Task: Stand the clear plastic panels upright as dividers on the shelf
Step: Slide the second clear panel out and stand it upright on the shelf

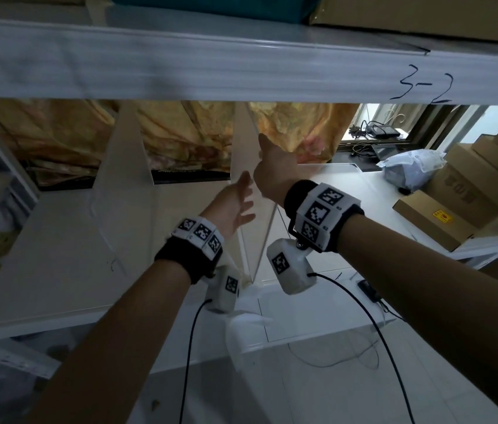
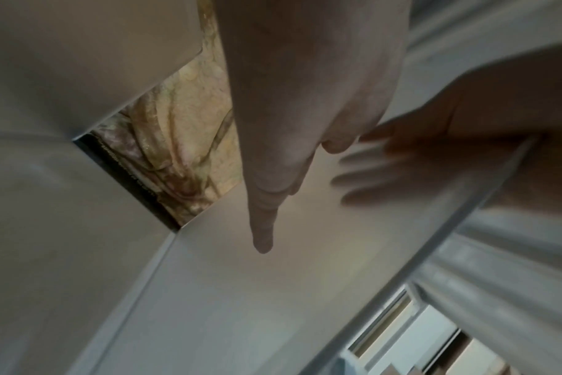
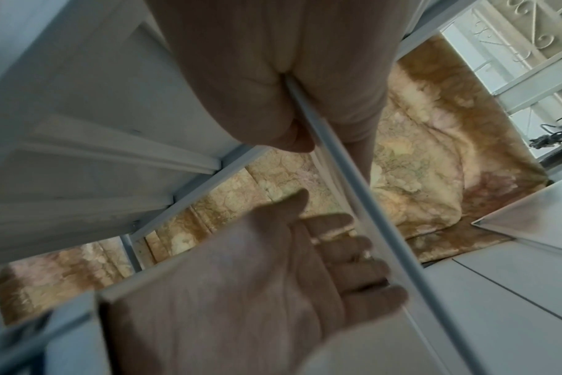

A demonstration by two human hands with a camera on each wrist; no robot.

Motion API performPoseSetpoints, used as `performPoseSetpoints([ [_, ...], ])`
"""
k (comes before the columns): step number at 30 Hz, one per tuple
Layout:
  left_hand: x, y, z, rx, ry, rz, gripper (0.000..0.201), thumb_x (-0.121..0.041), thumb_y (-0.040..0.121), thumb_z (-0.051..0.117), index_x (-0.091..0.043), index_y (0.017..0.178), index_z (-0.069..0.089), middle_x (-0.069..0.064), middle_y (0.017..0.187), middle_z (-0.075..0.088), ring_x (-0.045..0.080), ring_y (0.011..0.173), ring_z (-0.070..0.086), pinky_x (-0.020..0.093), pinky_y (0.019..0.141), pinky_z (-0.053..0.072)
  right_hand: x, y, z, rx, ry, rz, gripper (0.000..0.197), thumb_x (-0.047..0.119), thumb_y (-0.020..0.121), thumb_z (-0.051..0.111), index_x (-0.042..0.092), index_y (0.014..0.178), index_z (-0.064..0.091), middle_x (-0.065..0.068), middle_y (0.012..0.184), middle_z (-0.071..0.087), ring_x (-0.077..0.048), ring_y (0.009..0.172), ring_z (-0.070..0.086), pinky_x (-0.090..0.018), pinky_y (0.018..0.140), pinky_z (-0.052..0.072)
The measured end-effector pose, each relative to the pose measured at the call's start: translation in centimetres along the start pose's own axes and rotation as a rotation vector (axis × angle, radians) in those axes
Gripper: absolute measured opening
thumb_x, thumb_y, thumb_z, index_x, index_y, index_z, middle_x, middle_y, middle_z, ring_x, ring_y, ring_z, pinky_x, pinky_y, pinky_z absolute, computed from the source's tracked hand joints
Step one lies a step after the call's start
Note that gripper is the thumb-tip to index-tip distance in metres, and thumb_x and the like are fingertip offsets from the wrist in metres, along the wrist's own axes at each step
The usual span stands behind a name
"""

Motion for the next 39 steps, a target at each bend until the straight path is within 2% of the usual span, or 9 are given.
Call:
performPoseSetpoints([
  [4,-4.8,0.8,0.0,0.038,0.010,0.038,0.070,-0.069,0.080,0.051,-0.030,0.138,0.048,0.001,0.145,0.047,0.023,0.124,0.053,0.047,0.094,0.051,0.4,0.6,0.5,0.032,-0.015,0.007,0.044,0.007,0.092,0.040,0.008,0.136,0.037,-0.018,0.129,0.056,-0.034,0.107,0.059,-0.038,0.073,0.055],
  [7,-6.9,1.0,0.0,0.015,0.007,0.026,0.073,-0.062,0.072,0.063,-0.030,0.136,0.052,0.002,0.146,0.047,0.022,0.111,0.059,0.038,0.073,0.056,0.6,1.1,0.9,0.062,-0.016,0.048,0.049,0.011,0.094,0.039,0.010,0.143,0.029,-0.019,0.129,0.055,-0.037,0.107,0.061,-0.042,0.077,0.056],
  [13,-8.6,1.4,0.6,-0.002,0.075,0.070,0.051,-0.051,0.072,0.059,-0.039,0.121,0.058,0.005,0.138,0.050,0.018,0.091,0.059,0.032,0.068,0.052,0.9,1.5,1.1,0.064,-0.094,0.003,0.051,0.009,0.094,0.041,0.004,0.143,0.028,-0.022,0.128,0.055,-0.038,0.110,0.060,-0.040,0.083,0.053],
  [16,-9.0,2.0,0.9,-0.011,0.131,0.087,0.048,-0.050,0.076,0.059,-0.043,0.124,0.057,0.000,0.132,0.058,0.019,0.106,0.060,0.038,0.087,0.053,1.1,1.5,1.2,0.073,-0.156,-0.027,0.048,0.008,0.095,0.040,0.000,0.141,0.028,-0.021,0.135,0.050,-0.035,0.117,0.056,-0.041,0.091,0.051],
  [18,-8.7,2.4,0.9,-0.016,0.160,0.061,0.049,-0.060,0.066,0.069,-0.036,0.109,0.069,-0.001,0.121,0.064,0.020,0.115,0.059,0.043,0.094,0.051,1.3,1.4,1.3,0.073,-0.216,-0.054,0.047,0.006,0.096,0.040,-0.001,0.141,0.029,-0.020,0.140,0.046,-0.034,0.122,0.052,-0.039,0.098,0.047],
  [25,-8.2,2.6,2.5,0.047,0.162,0.062,0.025,-0.052,0.072,0.066,-0.031,0.085,0.071,0.003,0.097,0.059,0.022,0.103,0.059,0.038,0.091,0.045,0.2,1.4,0.4,0.017,-0.109,-0.015,0.040,0.007,0.095,0.043,-0.001,0.134,0.037,-0.018,0.128,0.056,-0.032,0.118,0.056,-0.036,0.091,0.045],
  [32,-8.0,2.3,3.5,0.046,0.201,0.135,0.032,-0.041,0.076,0.057,-0.031,0.105,0.066,0.005,0.116,0.058,0.024,0.119,0.052,0.043,0.101,0.041,-0.9,1.1,1.3,-0.007,-0.102,-0.018,0.039,0.007,0.095,0.041,-0.003,0.133,0.037,-0.021,0.130,0.054,-0.035,0.117,0.054,-0.036,0.088,0.044],
  [35,-7.5,2.0,3.5,0.044,0.186,0.174,0.024,-0.033,0.083,0.052,-0.027,0.104,0.063,0.000,0.102,0.059,0.019,0.107,0.055,0.036,0.094,0.041,-1.7,0.9,2.6,-0.015,-0.006,0.004,0.034,0.008,0.094,0.044,0.000,0.126,0.042,-0.020,0.119,0.059,-0.034,0.106,0.059,-0.032,0.073,0.039],
  [39,-7.7,1.7,3.1,0.038,0.166,0.204,0.018,-0.025,0.092,0.045,-0.023,0.101,0.060,0.000,0.104,0.058,0.021,0.109,0.054,0.034,0.092,0.042,-1.4,1.1,2.6,-0.025,0.007,-0.006,0.032,0.006,0.092,0.042,0.000,0.123,0.045,-0.021,0.118,0.059,-0.034,0.105,0.059,-0.032,0.072,0.039],
])
Point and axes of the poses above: each hand's wrist, its own y-axis towards the middle knuckle, its own z-axis out of the palm, x = y × z, the point moved 9 cm from there along y, towards the middle knuckle
